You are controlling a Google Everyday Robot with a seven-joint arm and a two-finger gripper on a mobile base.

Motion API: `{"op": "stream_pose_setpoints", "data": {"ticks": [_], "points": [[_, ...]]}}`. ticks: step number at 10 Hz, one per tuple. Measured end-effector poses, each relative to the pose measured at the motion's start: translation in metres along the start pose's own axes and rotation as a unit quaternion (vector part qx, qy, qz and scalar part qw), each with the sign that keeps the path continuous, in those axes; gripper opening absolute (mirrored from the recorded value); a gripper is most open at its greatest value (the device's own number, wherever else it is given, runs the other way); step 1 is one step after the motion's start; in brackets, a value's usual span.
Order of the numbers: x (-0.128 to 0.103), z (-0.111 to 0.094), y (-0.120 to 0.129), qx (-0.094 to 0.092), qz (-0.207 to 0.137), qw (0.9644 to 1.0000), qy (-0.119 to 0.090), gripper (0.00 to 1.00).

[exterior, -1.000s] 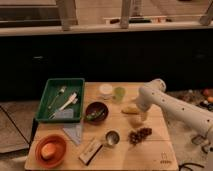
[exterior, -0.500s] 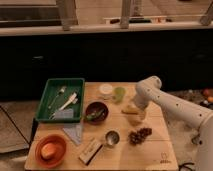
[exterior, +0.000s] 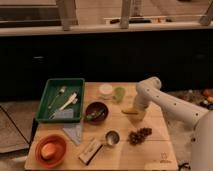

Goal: Place banana in metal cup

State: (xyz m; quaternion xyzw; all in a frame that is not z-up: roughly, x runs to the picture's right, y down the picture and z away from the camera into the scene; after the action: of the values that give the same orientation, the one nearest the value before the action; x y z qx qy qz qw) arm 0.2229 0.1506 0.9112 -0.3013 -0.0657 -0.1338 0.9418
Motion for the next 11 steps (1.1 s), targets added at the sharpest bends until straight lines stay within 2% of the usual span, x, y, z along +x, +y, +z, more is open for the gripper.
{"op": "stream_pose_setpoints", "data": {"ticks": [1, 2, 7, 9, 10, 11], "points": [[0.001, -0.001, 0.002, -0.002, 0.000, 1.0000, 0.001, 0.04], [0.001, -0.001, 0.002, -0.003, 0.000, 1.0000, 0.001, 0.00], [0.001, -0.001, 0.001, -0.001, -0.001, 1.0000, 0.002, 0.00], [-0.003, -0.013, 0.002, -0.003, 0.000, 1.0000, 0.007, 0.00], [-0.007, -0.026, 0.001, -0.003, -0.001, 1.0000, 0.009, 0.00], [-0.011, -0.050, 0.000, -0.003, -0.002, 0.9999, 0.012, 0.00]]}}
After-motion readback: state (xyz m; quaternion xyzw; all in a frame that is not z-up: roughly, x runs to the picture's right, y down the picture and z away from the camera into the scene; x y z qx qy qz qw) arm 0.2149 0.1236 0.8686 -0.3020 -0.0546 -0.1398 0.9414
